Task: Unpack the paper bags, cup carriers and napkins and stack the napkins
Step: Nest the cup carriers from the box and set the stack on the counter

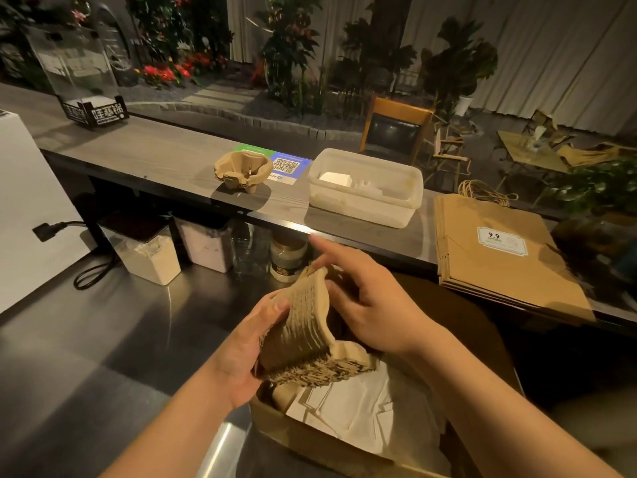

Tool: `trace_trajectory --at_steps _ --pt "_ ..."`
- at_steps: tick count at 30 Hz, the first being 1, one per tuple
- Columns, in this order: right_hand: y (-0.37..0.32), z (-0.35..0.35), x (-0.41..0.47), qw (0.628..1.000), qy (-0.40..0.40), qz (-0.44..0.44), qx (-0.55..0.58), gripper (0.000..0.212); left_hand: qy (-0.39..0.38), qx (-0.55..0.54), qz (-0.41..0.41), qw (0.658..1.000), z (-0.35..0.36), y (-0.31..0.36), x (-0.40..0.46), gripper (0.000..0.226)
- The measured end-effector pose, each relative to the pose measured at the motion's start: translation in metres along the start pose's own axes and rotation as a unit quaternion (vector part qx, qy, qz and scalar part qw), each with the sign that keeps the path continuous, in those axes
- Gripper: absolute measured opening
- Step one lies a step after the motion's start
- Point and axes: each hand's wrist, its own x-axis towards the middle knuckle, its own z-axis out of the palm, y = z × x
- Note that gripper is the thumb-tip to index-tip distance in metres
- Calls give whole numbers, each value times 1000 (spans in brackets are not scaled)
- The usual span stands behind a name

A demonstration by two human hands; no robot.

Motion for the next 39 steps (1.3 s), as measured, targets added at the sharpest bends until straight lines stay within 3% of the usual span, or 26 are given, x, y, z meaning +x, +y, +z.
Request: trace_trajectory --at_steps 2,5,9,12,14,16,18,20,25,28,31,35,37,39 --pt "5 3 0 992 71 28 102 55 1 -17 5 1000 -5 1 2 97" --pt "19 10 -1 947 217 66 228 45 3 -44 15 999 -10 7 6 91" --pt "52 28 -6 891 302 196 276 23 25 -57 16 998 -12 16 10 71" --pt "87 47 -14 863 278 337 255 21 39 -73 20 996 -15 19 14 76" --pt "108 60 -17 853 220 424 210 36 71 -93 21 993 -17 20 16 65" --pt "126 74 -23 864 114 469 139 55 95 -105 23 990 -19 18 19 56" --pt "144 92 -29 898 -31 439 28 53 113 -103 25 988 -22 17 22 60" --pt "151 107 -31 902 -112 417 -30 45 124 -122 18 985 -26 14 24 58" --pt "153 134 -19 908 -172 353 -145 60 121 -123 34 984 -30 14 26 66" --pt "159 144 -20 899 -215 336 -181 53 127 -126 16 984 -29 14 26 56" --pt "161 148 -23 914 -208 321 -132 40 135 -127 2 983 -29 14 26 58" --pt "152 135 -33 942 -212 194 -172 38 139 -129 13 982 -29 13 27 64" --pt "146 129 -39 928 -254 132 -239 50 136 -124 20 983 -27 13 26 62" --pt "143 127 -41 912 -282 129 -268 44 143 -120 18 982 -25 13 24 59"
